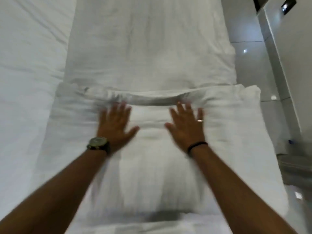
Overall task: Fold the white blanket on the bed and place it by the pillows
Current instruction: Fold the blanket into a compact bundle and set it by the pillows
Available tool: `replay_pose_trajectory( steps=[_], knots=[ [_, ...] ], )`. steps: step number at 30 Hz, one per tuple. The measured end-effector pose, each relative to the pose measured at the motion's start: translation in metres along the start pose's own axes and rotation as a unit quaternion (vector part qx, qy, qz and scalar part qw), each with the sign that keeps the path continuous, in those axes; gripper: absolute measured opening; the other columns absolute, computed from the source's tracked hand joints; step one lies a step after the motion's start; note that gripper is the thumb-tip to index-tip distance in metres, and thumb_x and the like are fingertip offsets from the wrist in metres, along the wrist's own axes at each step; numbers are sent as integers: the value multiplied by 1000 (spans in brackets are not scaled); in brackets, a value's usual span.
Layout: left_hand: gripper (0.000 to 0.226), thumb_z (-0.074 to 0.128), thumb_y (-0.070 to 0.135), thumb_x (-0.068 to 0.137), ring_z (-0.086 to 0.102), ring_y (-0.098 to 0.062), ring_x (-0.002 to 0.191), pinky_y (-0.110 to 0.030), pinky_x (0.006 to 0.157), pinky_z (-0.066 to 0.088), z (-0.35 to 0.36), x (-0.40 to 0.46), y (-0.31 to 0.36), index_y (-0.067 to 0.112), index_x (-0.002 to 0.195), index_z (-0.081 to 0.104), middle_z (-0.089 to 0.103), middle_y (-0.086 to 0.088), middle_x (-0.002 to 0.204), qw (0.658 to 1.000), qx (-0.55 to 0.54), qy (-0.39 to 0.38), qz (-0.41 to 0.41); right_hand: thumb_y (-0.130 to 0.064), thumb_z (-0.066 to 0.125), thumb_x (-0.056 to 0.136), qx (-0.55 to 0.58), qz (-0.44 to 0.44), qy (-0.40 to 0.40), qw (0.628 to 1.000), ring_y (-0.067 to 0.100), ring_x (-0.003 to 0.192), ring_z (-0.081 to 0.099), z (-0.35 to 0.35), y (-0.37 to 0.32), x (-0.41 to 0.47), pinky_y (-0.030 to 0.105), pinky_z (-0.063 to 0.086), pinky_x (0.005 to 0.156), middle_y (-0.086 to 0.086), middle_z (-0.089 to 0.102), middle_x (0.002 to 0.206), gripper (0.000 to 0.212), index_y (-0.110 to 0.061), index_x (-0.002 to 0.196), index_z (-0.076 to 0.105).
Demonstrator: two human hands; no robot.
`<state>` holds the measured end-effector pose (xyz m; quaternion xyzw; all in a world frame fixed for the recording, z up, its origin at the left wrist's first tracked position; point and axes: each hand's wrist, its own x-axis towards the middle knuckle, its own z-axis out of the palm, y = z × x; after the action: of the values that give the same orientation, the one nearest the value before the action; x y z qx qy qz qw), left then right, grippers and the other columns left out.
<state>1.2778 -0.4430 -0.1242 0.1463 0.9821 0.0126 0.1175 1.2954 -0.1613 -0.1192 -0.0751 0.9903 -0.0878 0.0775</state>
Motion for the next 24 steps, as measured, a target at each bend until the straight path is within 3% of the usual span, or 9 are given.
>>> replay_pose_trajectory(
  steps=[4, 6, 8, 11, 13, 17, 20, 22, 24],
  knots=[
    [101, 4, 85, 79, -5, -24, 151, -49, 119, 0, -13, 0, -97, 20, 156, 3, -7, -1, 164, 987, 32, -63, -142, -76, 7, 86, -72, 204, -42, 975, 26, 149, -1, -16, 137, -33, 61, -2, 115, 2, -1, 163, 84, -27, 154, 12],
    [102, 4, 85, 79, -3, -29, 151, -52, 119, 2, -17, -8, -93, 18, 156, 5, -4, -7, 164, 985, 4, -44, -169, -79, -2, 82, -43, 292, -49, 954, 28, 149, -8, -28, 136, -39, 66, -1, 112, 2, -9, 163, 89, -28, 154, 3],
    [98, 8, 82, 82, -1, -34, 150, -56, 118, 4, -16, -25, -54, 18, 156, 8, 1, -11, 164, 981, -36, -13, -192, -78, 0, 82, -14, 266, -4, 964, 34, 148, 2, -29, 85, -43, 68, 4, 111, 11, 3, 162, 92, -22, 154, 15],
    [90, 19, 78, 85, -2, -32, 151, -56, 117, 3, -9, -66, 20, 24, 156, 10, 1, -9, 164, 994, -88, -17, -64, -71, 12, 91, 15, 89, 33, 995, 37, 144, 24, -12, -22, -74, 66, 12, 110, 17, 28, 156, 80, -19, 147, 36],
    [87, 20, 79, 86, -2, -28, 151, -55, 118, 3, 8, -113, 31, 28, 156, 13, 2, -5, 164, 997, -66, -40, -13, -70, 20, 91, -15, 4, -3, 1000, 35, 144, 25, 6, -66, -122, 65, 11, 111, 13, 29, 156, 75, -23, 146, 40],
    [98, 14, 83, 82, 12, -31, 150, -56, 114, 15, 32, -211, -45, 19, 155, 22, 9, -7, 163, 988, -9, -78, -131, -73, 23, 88, -77, 137, -47, 986, 34, 144, 25, 27, 6, -223, 63, 15, 111, 8, 19, 159, 83, -16, 145, 42],
    [105, 16, 88, 76, 0, -26, 151, -56, 116, 7, 23, -246, -99, 20, 156, 14, -2, -4, 164, 979, -2, -115, -170, -77, 19, 86, -90, 163, -93, 978, 38, 146, 17, 13, 53, -262, 62, 10, 114, 16, 10, 161, 92, -11, 149, 32],
    [112, 24, 92, 70, -4, -29, 151, -54, 116, -1, 17, -253, -98, 21, 156, 13, -2, -9, 164, 985, -3, -108, -135, -81, 29, 78, -99, 154, -93, 979, 40, 146, 12, 10, 46, -265, 63, 0, 113, 21, 9, 160, 99, -14, 151, 26],
    [117, 40, 93, 64, 4, -36, 150, -62, 113, 0, 13, -259, -77, 22, 155, 22, 5, -13, 164, 994, 14, -107, -22, -80, 39, 72, -109, 113, -65, 986, 43, 146, 10, 15, 25, -267, 65, -2, 112, 24, 10, 159, 102, -17, 152, 21]
  ],
)
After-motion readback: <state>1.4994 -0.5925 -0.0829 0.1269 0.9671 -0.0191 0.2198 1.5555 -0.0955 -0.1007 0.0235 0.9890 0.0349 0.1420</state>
